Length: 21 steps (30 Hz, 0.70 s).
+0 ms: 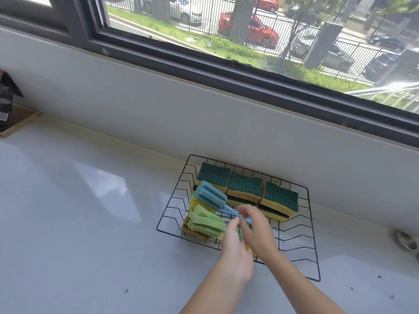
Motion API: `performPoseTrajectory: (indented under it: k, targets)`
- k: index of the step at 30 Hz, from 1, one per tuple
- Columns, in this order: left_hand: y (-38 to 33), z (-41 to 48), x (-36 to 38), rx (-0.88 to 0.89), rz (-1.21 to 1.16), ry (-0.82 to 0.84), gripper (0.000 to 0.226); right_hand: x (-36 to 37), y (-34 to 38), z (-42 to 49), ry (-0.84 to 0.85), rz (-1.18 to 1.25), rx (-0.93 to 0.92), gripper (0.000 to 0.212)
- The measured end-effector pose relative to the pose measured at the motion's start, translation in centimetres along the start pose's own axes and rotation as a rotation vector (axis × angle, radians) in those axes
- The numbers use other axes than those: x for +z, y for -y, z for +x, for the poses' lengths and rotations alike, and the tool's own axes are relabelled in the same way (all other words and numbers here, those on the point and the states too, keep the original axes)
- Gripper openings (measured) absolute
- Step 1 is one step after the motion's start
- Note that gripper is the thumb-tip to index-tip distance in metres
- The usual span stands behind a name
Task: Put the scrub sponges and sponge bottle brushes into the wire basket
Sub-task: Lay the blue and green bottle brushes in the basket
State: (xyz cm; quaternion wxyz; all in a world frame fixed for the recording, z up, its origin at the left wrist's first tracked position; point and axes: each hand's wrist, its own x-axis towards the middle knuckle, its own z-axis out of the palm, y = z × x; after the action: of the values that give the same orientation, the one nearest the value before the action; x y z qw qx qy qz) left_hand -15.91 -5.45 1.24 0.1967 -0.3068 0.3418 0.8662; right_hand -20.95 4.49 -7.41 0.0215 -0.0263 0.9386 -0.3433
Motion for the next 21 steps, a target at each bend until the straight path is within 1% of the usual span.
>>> performPoseTrajectory:
  k: [1, 3, 4, 6, 8, 10, 11, 12, 13, 16, 19, 21]
  targets:
    - [-0.2, -0.4, -0.6, 0.071, 0.087, 0.024, 0.044, -0.3, -0.1, -0.4, 0.048, 0.029, 0.007, 0.023]
    - [-0.9, -0.5, -1.5, 0.233, 0.273, 0.056, 0.027, -0.8, -0.6, -1.2, 0.202, 0.04, 0.035, 0.024]
    - [-1.8, -0.4, -2.1, 0.324, 0.348, 0.07, 0.023, -1.1, -0.9, -1.6, 0.275, 0.014, 0.059, 0.024]
    - [-3.7, 0.6, -3.8, 0.529, 0.583, 0.066, 0.023, -1.4, -1.4, -2.3, 0.36, -0.045, 0.12, 0.028]
    - [-5.6, 1.6, -5.5, 0.671, 0.963, 0.063, 0.025, -1.4, -1.5, -2.7, 0.374, -0.092, 0.151, 0.029]
    - [-6.4, 3.0, -7.1, 0.726, 1.433, 0.023, 0.027, -1.4, -1.2, -2.8, 0.341, -0.127, 0.158, 0.027]
    - [-6.5, 3.6, -7.9, 0.724, 1.582, 0.012, 0.027, -1.4, -1.1, -2.8, 0.323, -0.125, 0.164, 0.025]
    - [-6.4, 4.1, -8.7, 0.712, 1.645, 0.011, 0.027, -1.3, -1.0, -2.9, 0.308, -0.11, 0.168, 0.024]
    - [-6.2, 4.6, -9.4, 0.699, 1.642, 0.015, 0.026, -1.2, -0.9, -2.9, 0.295, -0.089, 0.17, 0.022]
    - [-5.5, 5.3, -10.7, 0.678, 1.506, -0.007, 0.026, -1.0, -1.1, -3.2, 0.269, -0.037, 0.152, 0.02]
    - [-4.7, 5.5, -11.0, 0.721, 1.453, -0.12, 0.038, -1.0, -1.5, -3.4, 0.323, -0.02, 0.164, 0.018]
    - [-4.4, 5.6, -10.8, 0.718, 1.417, -0.175, 0.046, -0.8, -1.6, -3.5, 0.34, -0.035, 0.169, 0.016]
